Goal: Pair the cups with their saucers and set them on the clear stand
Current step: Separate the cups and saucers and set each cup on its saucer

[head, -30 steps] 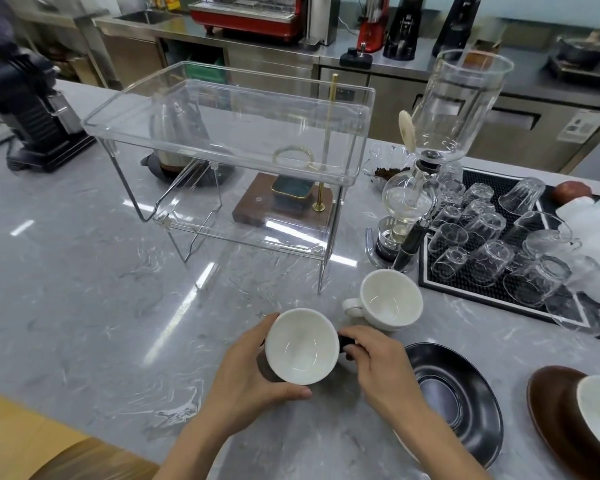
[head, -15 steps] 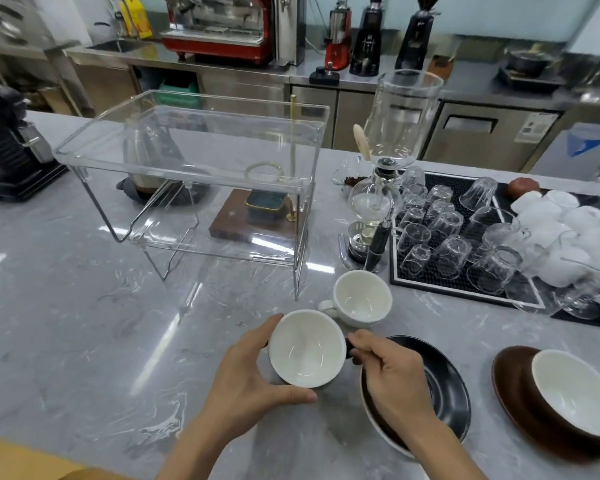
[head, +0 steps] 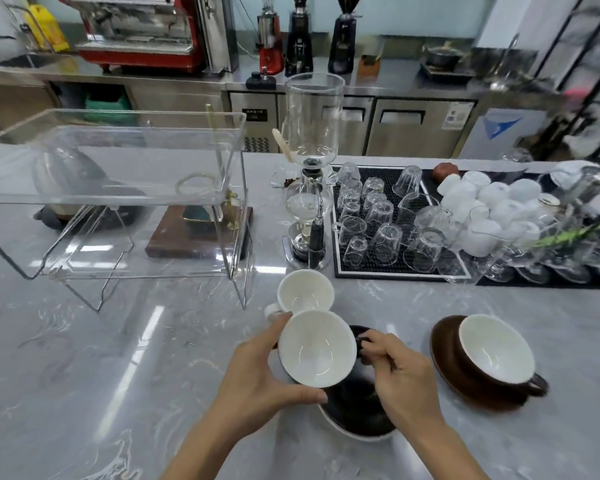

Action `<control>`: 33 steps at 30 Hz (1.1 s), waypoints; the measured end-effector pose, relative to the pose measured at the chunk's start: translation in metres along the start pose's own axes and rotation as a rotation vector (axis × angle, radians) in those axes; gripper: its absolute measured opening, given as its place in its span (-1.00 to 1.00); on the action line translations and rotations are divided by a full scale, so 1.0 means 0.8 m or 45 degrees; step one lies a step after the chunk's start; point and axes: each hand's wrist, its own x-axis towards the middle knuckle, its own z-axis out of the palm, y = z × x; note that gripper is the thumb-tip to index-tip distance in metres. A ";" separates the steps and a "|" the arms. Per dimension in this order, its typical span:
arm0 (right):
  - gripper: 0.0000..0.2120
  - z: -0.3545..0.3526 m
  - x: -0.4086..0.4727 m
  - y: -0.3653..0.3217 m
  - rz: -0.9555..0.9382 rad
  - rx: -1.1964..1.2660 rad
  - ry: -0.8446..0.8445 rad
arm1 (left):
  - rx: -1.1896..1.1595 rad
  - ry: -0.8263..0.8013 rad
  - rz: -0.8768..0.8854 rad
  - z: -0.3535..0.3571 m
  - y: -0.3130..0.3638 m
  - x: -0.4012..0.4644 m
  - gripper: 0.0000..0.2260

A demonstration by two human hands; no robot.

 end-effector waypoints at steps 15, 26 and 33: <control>-0.75 -0.047 -0.022 0.052 0.212 -0.036 0.081 | 0.046 -0.246 0.178 0.051 0.031 0.028 -0.25; -0.72 -0.046 -0.035 0.059 0.242 -0.007 0.100 | 0.112 -0.294 0.234 0.058 0.025 0.031 -0.24; -0.53 -0.052 -0.046 0.057 0.248 -0.062 0.140 | 0.165 -0.323 0.272 0.063 0.024 0.027 -0.19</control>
